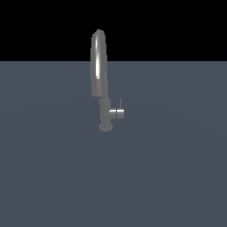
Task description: Turn on the faucet by rotating a designated handle.
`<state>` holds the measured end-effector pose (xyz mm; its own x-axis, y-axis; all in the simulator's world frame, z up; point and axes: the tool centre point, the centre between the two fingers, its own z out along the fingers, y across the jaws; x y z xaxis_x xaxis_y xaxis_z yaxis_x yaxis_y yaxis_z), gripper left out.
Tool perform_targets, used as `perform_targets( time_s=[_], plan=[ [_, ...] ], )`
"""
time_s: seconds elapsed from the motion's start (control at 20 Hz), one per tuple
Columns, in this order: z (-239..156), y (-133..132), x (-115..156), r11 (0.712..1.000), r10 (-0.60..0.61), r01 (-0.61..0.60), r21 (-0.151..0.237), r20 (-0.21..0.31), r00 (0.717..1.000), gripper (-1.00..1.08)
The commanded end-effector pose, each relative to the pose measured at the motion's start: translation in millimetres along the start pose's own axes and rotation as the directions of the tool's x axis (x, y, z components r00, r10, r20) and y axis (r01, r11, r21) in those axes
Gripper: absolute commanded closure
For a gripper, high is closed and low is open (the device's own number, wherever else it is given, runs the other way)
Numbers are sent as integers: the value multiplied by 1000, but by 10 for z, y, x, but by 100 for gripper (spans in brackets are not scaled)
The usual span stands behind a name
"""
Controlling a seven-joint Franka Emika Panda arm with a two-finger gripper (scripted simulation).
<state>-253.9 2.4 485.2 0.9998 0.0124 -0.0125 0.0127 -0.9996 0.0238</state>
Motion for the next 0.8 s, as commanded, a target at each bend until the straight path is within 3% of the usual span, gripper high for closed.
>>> perform_targets(
  time_s=[0.0,0.35,0.75],
  plan=[
    [0,0,0,1000,0,0,0,0,1000,108],
    [11,-7,66,1000,15,-16,15,16,1000,108],
    [60,-23,308,995,69,-75,69,75,995,108]
  ],
)
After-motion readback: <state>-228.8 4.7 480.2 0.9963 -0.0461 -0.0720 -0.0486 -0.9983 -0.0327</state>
